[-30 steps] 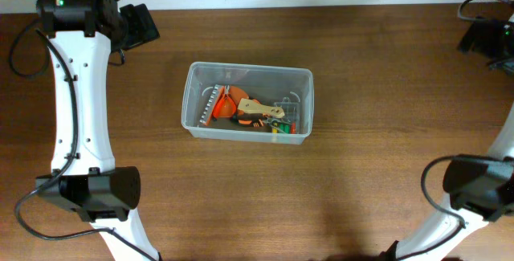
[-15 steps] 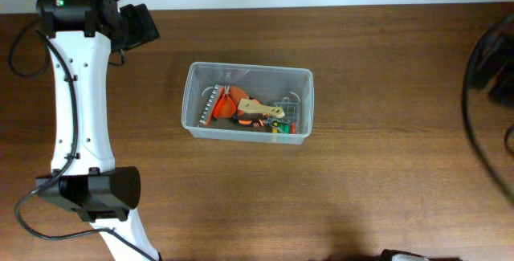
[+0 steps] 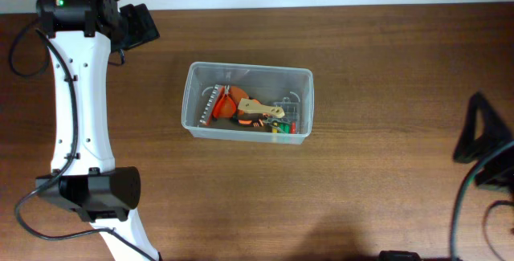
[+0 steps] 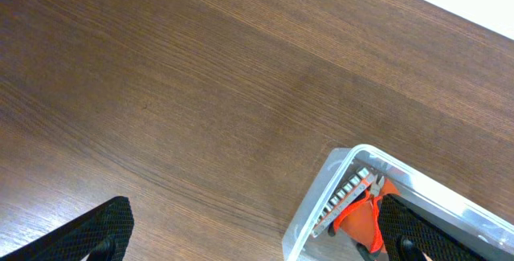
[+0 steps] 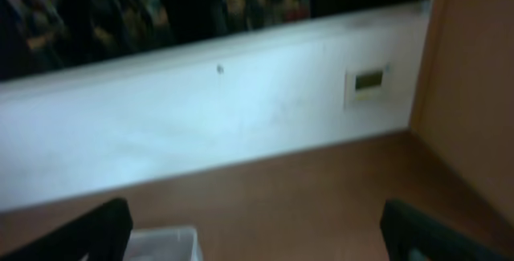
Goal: Pack container
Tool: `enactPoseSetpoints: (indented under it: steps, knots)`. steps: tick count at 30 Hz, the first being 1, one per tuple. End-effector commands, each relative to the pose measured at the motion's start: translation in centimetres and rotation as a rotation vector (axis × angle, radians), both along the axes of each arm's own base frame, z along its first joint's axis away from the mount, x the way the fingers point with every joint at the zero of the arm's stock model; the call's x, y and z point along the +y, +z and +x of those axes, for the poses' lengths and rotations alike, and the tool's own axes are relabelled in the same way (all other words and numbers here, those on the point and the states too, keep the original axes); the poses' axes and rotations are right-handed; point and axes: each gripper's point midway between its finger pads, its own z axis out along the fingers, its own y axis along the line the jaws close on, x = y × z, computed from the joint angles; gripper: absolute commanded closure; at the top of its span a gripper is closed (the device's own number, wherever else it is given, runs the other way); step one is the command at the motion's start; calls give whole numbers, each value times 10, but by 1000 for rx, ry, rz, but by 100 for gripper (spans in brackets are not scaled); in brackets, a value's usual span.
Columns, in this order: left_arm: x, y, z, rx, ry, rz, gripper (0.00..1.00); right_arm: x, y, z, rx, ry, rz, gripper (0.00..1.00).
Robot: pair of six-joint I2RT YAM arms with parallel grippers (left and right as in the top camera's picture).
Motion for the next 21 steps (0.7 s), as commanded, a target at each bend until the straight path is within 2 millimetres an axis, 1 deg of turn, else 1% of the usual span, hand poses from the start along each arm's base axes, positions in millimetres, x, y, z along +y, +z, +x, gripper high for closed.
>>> enactPoseSetpoints:
  steps: [1,5,7,14,15,18,21]
  knots:
    - [3,-1,-1,5,11,4,1,7,-44,4,-8,45,-4,1]
    - [3,-1,-1,5,11,4,1,12,-85,6,-77,73,-8,1]
    - [3,-1,-1,6,11,4,1,14,-113,8,-96,86,-5,1]
    - [3,-1,-1,5,11,4,1,16,-173,21,-148,101,-10,1]
    - [3,-1,-1,5,11,4,1,17,-189,24,-137,109,-8,1]
    - [3,-1,-1,5,11,4,1,17,-212,29,-126,108,-8,1]
    - [3,-1,-1,5,11,4,1,15,-229,35,-129,104,-8,2]
